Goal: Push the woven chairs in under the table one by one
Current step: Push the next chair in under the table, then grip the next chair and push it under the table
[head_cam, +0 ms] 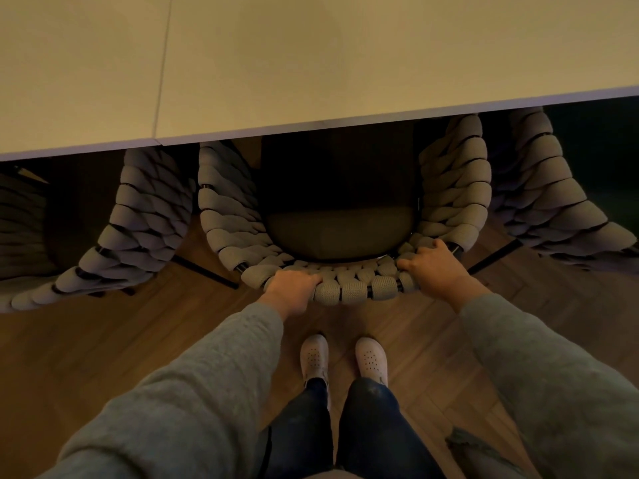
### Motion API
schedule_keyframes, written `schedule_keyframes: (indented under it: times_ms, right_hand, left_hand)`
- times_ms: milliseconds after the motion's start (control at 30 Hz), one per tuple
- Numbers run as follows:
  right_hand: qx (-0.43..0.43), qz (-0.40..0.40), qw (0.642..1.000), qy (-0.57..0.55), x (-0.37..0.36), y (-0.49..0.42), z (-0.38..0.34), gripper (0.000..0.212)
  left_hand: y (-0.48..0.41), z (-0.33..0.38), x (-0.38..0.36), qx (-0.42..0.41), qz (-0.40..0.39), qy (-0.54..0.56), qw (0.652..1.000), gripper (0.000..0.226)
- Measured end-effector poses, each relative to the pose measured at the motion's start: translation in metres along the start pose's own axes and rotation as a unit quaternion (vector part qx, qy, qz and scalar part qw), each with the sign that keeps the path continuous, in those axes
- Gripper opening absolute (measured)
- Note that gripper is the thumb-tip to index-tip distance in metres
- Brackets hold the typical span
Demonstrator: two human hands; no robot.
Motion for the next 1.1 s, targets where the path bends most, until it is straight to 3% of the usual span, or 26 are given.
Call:
schedule_keyframes:
  times_ms: [200, 400, 500, 700, 900, 1100]
  right_hand:
    - [0.004, -0.007, 1.0, -0.019, -0.001, 0.0, 0.0, 0.041]
    - [0.016, -0.058, 0.995, -0.078, -0.004, 0.001, -0.001, 0.082]
    - [0.029, -0.063, 0.989, -0.128, 0.003, 0.003, -0.01, 0.091]
    - [0.101, -0.005, 0.973, -0.209, 0.041, -0.003, -0.098, 0.091]
    - [0.175, 0.119, 0.967, -0.139, 0.115, -0.016, -0.215, 0.084]
    - [0.166, 0.139, 0.967, -0.136, 0.165, -0.043, -0.327, 0.083]
  left_hand:
    - [0.004, 0.002, 0.001, 0.008, -0.01, 0.011, 1.0, 0.053]
    - [0.008, 0.002, -0.001, 0.013, 0.03, -0.001, 0.999, 0.075]
    - [0.017, 0.002, -0.001, 0.002, 0.061, 0.009, 0.998, 0.081]
    - [0.058, -0.035, -0.011, 0.014, 0.115, 0.002, 0.993, 0.078]
    - [0.109, -0.121, -0.051, 0.074, 0.155, 0.1, 0.98, 0.087]
    - [0.167, -0.238, -0.14, 0.143, 0.118, 0.21, 0.96, 0.091]
Point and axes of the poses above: each hand's wrist, its own y-axis away from the middle knuckle, its own x-axis out of the back of the hand, z = x × y, the point moved 9 cm from there along -y, towards the middle knuckle, and after that the axes turned 9 degrees about -z, right-handed, at the moved point
